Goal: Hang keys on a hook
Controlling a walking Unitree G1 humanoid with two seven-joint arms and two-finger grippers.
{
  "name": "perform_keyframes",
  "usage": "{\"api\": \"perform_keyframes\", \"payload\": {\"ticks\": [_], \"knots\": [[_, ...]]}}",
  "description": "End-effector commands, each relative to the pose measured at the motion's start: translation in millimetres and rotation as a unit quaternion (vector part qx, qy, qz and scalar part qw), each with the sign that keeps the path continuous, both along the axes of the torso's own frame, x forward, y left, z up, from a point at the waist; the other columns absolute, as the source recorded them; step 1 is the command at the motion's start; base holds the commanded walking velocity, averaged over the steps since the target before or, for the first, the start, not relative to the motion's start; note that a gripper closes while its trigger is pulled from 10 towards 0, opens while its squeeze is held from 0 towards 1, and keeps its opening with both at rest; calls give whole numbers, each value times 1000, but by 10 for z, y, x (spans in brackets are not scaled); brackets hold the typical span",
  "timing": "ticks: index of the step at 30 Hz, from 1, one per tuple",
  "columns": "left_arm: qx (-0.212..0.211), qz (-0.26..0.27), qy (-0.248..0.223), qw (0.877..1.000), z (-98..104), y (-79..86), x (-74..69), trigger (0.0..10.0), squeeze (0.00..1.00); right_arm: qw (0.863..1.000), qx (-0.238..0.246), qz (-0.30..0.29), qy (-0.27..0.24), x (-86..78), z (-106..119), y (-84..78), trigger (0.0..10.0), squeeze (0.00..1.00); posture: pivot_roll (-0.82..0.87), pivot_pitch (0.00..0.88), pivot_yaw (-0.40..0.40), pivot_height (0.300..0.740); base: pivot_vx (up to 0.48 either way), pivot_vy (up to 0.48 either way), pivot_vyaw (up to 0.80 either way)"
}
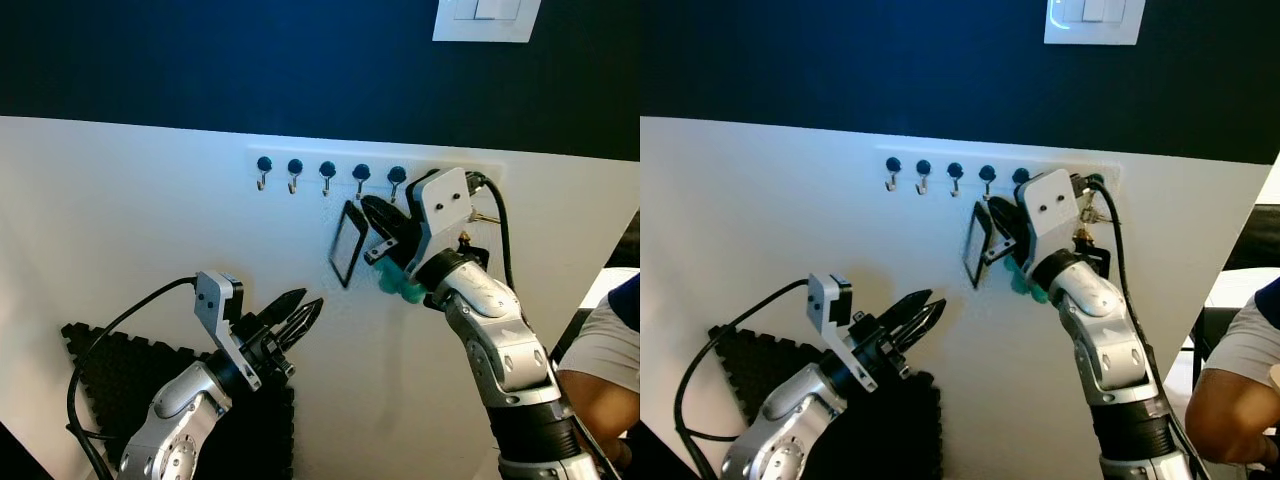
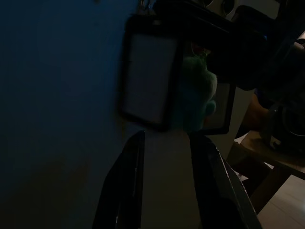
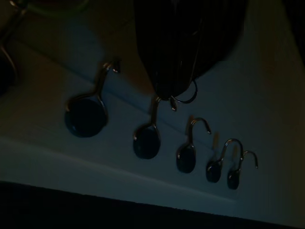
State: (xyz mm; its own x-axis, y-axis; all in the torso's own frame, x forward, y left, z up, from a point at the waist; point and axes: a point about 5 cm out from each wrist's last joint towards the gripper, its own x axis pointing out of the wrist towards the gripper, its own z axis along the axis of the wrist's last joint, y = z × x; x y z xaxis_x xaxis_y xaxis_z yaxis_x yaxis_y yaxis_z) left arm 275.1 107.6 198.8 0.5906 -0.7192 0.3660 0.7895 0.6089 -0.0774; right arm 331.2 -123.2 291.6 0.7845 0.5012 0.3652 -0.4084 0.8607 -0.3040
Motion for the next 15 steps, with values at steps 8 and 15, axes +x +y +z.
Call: {"api": "perform_keyframes", "payload": {"ticks": [8, 15], "knots": [[13, 2, 4, 1000, -25, 19, -9, 10000, 0, 999, -28, -3, 41, 10, -156, 7, 10000, 0, 35, 78, 23, 740, 0, 0, 0], [15, 2, 4, 1000, -22, 16, -4, 10000, 0, 997, -37, -14, 59, 12, -252, -17, 10000, 0, 36, 78, 26, 740, 0, 0, 0]]}}
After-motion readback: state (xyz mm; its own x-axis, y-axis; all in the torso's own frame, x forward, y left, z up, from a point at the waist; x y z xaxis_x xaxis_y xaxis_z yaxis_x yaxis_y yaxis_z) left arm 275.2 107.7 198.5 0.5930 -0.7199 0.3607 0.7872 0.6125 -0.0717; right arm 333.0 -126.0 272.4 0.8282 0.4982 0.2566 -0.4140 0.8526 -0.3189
